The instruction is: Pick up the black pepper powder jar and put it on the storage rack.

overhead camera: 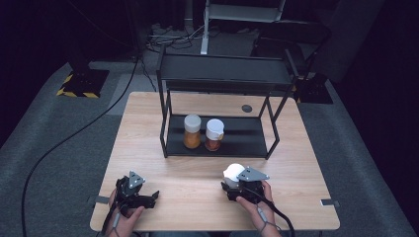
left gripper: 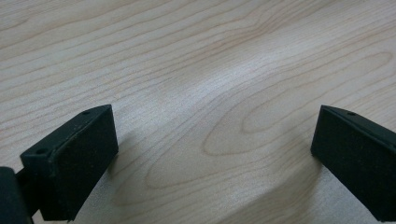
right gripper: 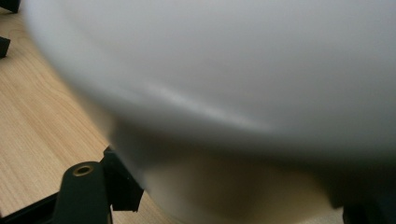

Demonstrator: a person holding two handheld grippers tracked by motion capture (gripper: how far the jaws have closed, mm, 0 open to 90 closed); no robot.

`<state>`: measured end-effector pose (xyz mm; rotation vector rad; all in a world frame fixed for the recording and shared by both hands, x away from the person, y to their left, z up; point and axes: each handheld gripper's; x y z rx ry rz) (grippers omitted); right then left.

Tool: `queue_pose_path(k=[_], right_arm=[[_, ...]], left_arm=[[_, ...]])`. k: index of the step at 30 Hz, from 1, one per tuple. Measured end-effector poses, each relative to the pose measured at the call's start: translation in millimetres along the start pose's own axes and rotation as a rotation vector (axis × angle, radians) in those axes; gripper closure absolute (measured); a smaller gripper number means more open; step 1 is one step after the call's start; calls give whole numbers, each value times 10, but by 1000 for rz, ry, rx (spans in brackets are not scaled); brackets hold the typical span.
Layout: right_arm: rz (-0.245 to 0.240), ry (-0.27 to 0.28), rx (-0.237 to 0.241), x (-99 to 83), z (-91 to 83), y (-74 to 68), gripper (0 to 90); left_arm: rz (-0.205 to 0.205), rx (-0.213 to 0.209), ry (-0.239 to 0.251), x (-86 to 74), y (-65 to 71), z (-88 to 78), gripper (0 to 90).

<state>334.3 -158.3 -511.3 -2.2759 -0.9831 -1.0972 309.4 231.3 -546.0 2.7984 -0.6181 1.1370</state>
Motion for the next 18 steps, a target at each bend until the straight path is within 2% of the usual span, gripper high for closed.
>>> queue_pose_path(k=[7,11,14,18], right_arm=[[-4,-7,1,18,-4,2,305],[-1,14,1,66,-56,2,305],[-12,1,-6,107,-85,1,305],[-3,-7,-11,116,-99,20,306]], left_arm=[[-1,0,0,0,1,0,2],[1,0,0,0,-1,0,2],[0,0,0,0,0,-1,2],[0,0,1,0,0,0,3]])
Point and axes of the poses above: each handheld gripper's, and its own axes: z roughly forward along the jaws, x roughly out of its top, y roughly to its right, and after that the axes turned 8 degrees about x, right-handed
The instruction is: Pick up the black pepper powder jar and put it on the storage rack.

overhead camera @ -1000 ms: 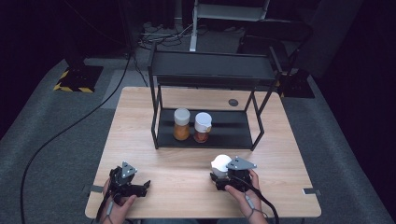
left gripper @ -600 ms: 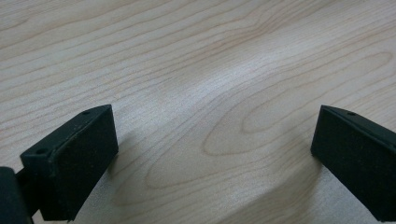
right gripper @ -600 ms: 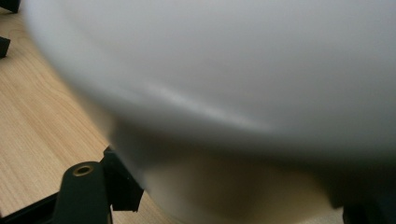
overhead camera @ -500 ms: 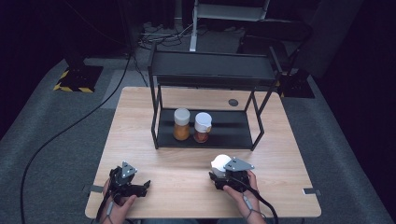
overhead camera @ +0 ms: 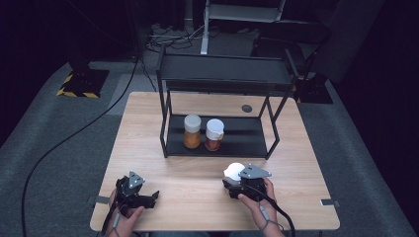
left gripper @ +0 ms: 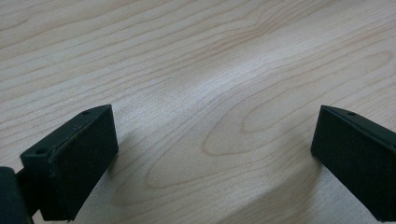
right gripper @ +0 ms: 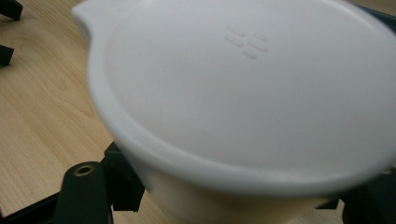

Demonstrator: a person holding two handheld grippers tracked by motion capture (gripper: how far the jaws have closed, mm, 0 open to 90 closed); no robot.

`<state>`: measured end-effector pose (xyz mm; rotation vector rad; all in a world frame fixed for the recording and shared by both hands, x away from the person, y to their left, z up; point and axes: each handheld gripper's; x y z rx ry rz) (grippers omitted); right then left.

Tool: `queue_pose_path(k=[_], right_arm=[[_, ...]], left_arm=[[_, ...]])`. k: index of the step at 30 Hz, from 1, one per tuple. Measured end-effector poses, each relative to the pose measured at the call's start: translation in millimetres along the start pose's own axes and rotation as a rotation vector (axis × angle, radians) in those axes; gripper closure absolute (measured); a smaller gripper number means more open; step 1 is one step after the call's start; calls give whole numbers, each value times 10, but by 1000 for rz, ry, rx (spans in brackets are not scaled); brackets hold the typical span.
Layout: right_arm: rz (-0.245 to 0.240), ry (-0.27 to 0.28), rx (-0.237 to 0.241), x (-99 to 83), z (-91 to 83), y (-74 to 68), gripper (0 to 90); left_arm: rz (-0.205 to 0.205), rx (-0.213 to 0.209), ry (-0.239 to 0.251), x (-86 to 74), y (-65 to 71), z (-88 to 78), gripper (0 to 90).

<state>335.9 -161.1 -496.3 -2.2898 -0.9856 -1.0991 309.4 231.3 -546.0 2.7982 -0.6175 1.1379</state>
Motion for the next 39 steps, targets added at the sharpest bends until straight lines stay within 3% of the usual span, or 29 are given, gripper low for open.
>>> queue_pose_path(k=[20,39], right_arm=[[13,5,-4,182,-192,36,307],[13,26,-30,438,-389,177,307]], left_arm=[[0,0,0,0,0,0,2],[-1,0,-3,-5,-1,-6,2]])
Point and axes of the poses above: each handheld gripper's, and its own axes: z roughly forward along the jaws, x roughly out of its top, y roughly to its right, and after that the axes turned 8 degrees about x, right-handed
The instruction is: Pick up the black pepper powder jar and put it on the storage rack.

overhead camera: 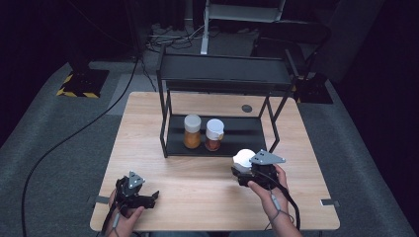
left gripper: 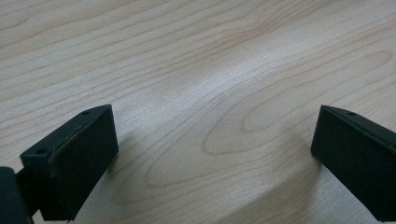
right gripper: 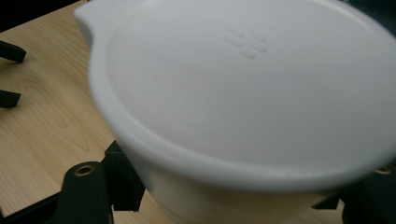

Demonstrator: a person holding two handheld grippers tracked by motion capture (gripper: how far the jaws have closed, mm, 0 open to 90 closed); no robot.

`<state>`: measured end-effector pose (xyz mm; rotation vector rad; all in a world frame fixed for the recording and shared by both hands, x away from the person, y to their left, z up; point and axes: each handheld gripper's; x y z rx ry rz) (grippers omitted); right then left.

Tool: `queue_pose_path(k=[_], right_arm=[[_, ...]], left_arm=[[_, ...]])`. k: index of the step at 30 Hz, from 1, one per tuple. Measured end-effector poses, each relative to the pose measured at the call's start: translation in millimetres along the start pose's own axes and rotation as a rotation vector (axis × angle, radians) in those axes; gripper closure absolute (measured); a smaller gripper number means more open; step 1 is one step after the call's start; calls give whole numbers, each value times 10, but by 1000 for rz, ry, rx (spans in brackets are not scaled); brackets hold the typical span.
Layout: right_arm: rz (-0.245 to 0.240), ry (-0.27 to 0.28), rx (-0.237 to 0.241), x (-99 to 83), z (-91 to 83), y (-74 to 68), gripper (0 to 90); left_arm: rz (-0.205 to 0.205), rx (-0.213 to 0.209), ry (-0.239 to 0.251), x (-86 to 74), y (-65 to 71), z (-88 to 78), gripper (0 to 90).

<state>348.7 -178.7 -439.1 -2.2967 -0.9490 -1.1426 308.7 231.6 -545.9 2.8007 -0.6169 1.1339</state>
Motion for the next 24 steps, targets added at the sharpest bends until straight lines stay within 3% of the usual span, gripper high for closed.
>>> queue_pose_path(k=[24], right_arm=[[-3,27,-30,313,-70,193,307]], left_arm=[[-6,5,1,-12,7,-10,2]])
Point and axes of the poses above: each handheld gripper's, and its own axes: z roughly forward along the jaws, x roughly out of its top, y roughly to its right, and after that the axes turned 8 degrees about x, right-handed
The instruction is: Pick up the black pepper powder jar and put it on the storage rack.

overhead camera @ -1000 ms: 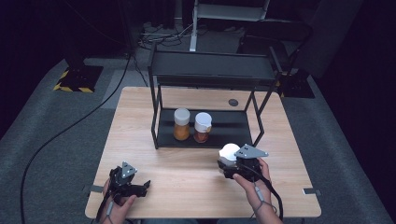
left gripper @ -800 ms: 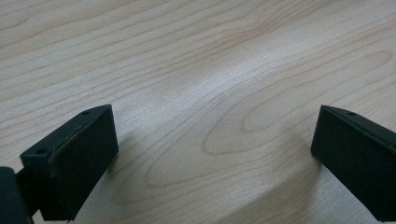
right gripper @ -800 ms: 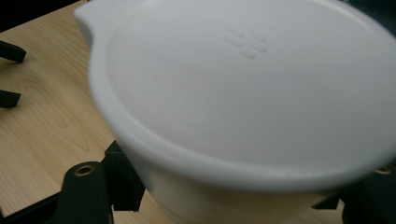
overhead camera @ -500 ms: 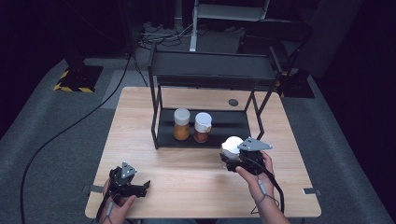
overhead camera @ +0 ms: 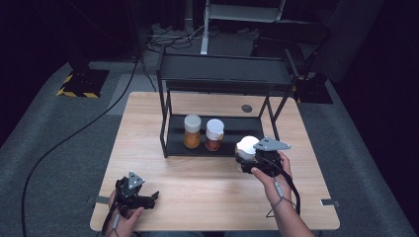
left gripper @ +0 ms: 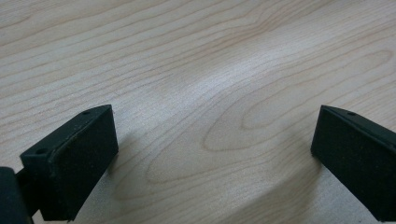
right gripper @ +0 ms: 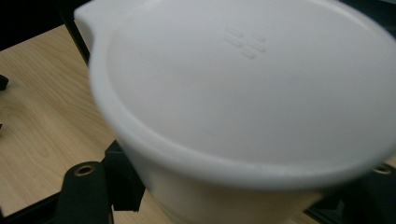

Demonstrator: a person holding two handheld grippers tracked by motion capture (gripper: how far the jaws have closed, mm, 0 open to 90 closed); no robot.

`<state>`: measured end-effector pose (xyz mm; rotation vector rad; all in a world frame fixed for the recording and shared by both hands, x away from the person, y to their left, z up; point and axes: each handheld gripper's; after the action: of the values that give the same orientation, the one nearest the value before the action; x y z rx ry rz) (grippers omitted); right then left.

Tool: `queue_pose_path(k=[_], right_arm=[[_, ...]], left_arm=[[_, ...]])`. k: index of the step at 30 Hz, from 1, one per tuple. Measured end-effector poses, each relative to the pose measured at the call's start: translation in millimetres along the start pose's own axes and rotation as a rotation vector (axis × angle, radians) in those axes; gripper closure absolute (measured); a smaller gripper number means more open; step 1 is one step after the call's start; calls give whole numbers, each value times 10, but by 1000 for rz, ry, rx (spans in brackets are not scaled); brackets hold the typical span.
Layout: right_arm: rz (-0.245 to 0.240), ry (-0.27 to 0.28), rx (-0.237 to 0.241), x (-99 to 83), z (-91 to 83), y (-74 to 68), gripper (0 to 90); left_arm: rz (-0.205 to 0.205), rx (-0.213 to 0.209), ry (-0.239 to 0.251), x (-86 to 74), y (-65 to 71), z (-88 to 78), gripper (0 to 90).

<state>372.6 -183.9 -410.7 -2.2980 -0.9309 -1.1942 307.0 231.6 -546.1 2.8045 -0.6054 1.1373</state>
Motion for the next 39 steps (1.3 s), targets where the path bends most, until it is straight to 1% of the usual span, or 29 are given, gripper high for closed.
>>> queue_pose_path(k=[9,19,32,36,39], right_arm=[[-1,0,-6,103,37,104,307],[12,3,-2,157,121,219,307],[18,13,-9,185,241,395,306],[13,24,-12,187,285,451,307],[8,18,-17,186,331,488,307]], left_arm=[[1,-1,-2,-10,3,-11,3],[0,-1,-2,-10,3,-11,2],[-2,2,-1,-8,7,-7,2],[-3,3,-1,-8,8,-7,2],[-4,3,0,-7,9,-6,2]])
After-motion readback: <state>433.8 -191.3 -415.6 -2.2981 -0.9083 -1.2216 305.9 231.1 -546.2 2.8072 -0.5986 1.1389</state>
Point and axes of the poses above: each handheld gripper's, and its own axes: z roughly forward along the jaws, x roughly out of its top, y roughly to its right, and after that the axes turned 8 degrees about x, right-handed
